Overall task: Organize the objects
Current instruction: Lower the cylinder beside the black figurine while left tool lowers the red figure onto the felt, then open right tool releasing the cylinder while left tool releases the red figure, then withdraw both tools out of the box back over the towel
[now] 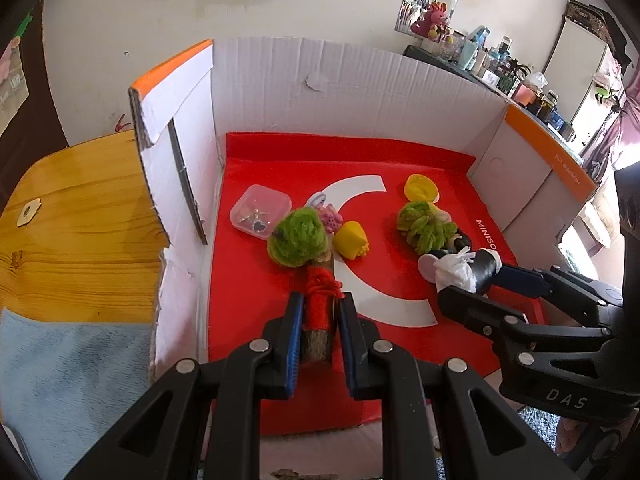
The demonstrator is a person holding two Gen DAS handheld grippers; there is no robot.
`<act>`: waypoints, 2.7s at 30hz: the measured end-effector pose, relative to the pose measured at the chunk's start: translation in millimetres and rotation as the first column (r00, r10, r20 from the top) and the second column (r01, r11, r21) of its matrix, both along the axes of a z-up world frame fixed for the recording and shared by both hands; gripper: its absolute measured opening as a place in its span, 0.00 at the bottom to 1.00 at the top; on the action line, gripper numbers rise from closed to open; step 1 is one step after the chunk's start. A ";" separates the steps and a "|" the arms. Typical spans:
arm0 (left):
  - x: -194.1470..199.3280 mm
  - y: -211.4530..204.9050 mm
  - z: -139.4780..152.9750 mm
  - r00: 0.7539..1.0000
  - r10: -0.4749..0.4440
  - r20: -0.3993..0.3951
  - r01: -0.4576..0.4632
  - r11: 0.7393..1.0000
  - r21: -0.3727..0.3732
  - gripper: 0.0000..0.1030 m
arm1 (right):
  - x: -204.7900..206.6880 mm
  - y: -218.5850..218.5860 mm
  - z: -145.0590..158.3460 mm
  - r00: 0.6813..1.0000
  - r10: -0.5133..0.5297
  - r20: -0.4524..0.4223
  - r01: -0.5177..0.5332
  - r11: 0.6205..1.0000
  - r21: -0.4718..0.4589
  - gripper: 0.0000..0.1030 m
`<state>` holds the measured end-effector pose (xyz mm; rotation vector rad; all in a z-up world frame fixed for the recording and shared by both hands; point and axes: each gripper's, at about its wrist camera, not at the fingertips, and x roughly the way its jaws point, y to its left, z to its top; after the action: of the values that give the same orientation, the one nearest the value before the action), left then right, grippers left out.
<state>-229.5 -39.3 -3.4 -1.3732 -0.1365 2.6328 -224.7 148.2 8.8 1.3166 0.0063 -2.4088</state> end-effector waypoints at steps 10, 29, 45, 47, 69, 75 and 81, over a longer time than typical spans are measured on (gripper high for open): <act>-0.4 1.2 -1.7 1.000 0.001 0.001 -0.001 1.000 -0.010 0.17 | -0.8 0.1 -0.6 1.000 -0.001 -0.002 0.001 1.000 -0.001 0.57; -2.5 3.2 -3.1 1.000 0.000 -0.001 0.000 1.000 -0.026 0.17 | -2.1 -3.9 -2.3 1.000 -0.010 0.000 0.010 0.999 0.031 0.57; -1.3 1.2 -2.2 1.000 -0.014 0.008 0.014 1.000 0.001 0.19 | -2.7 -6.0 -3.0 1.000 -0.022 0.004 0.022 0.999 0.039 0.58; -0.9 1.5 -1.8 1.000 -0.016 0.007 0.016 1.000 0.001 0.21 | -0.4 -7.6 -2.5 1.000 -0.011 0.005 0.011 0.999 0.045 0.60; 33.1 -1.2 22.1 0.997 0.028 -0.066 -0.031 0.998 -0.055 0.52 | 27.3 3.0 11.0 0.999 -0.016 -0.037 0.016 1.000 0.005 0.71; 48.4 -2.9 31.1 0.995 0.047 -0.089 -0.052 0.997 -0.051 0.63 | 40.8 5.8 19.6 0.997 -0.008 -0.071 0.008 1.000 -0.003 0.73; 66.1 0.8 36.7 0.991 0.057 -0.117 -0.066 0.996 -0.066 0.76 | 57.0 14.6 27.0 0.995 -0.016 -0.096 0.014 1.000 -0.027 0.80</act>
<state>-163.4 -38.4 33.4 -1.2525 -0.0737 2.7849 -167.7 162.8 35.8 1.1925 -0.0084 -2.4744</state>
